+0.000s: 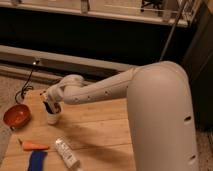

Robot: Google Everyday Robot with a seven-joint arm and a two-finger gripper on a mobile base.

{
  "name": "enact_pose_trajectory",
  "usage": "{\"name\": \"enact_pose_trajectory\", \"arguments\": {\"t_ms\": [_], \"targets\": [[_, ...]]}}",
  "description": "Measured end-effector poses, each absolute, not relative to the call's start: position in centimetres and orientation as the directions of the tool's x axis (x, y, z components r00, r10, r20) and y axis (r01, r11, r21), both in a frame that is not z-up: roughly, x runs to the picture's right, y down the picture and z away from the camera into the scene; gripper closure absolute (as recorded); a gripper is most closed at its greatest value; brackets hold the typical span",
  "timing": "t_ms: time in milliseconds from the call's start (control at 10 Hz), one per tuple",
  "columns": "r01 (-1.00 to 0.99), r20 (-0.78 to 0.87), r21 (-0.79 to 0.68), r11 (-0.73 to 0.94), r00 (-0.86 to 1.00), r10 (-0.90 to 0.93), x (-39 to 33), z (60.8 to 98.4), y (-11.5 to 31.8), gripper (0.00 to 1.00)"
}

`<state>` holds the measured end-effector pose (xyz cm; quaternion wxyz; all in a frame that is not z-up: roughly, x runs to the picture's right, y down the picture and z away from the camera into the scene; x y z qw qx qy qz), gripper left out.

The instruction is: Place the eraser in the ceramic cup

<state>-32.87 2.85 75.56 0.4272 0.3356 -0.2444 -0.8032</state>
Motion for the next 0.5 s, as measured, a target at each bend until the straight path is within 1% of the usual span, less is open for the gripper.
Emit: {"name": "enact_pose_trajectory", "arguments": {"t_ms": [500], "targets": [[0.49,-0.353,0.675,-0.553,-0.444,-0.824,-35.1,75.2,3.7,1.0]]}}
